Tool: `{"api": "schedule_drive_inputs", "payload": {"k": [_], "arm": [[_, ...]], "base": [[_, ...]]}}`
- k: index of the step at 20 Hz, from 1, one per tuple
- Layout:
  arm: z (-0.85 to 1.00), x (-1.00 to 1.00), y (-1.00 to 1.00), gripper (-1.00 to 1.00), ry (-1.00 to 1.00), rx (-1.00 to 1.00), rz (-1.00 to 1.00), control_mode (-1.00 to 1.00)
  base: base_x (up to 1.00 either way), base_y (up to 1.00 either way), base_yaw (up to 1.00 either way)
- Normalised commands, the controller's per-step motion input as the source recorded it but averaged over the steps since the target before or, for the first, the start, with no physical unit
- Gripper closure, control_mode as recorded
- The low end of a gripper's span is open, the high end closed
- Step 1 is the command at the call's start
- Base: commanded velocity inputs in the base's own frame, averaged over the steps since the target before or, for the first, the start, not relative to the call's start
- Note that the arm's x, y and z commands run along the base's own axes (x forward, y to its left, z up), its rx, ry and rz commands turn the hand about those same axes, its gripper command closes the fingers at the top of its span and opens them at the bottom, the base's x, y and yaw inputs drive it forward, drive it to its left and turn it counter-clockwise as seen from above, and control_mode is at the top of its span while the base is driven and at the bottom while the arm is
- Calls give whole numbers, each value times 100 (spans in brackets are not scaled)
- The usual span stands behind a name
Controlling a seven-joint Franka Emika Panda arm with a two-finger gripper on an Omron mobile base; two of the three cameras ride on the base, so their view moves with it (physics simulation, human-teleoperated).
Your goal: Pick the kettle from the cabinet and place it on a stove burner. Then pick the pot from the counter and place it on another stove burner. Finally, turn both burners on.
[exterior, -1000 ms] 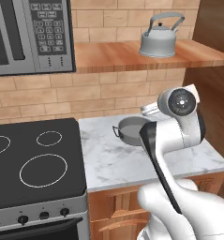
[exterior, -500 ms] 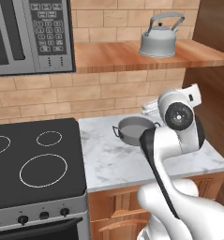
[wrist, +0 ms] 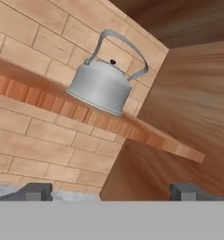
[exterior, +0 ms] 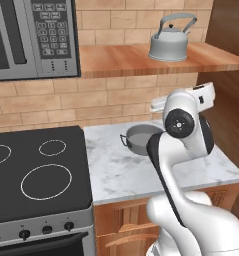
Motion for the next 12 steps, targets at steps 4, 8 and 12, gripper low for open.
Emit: {"api": "schedule_drive_inputs", "payload": {"k": [4, 8, 12], "arm": [[39, 0, 0, -100, -10, 0, -10, -100], [38, 0, 0, -100, -11, 0, -9, -100], [39, 0, 0, -100, -11, 0, -9, -100]], "base": [[0, 0, 0], [0, 0, 0], [0, 0, 0]]}}
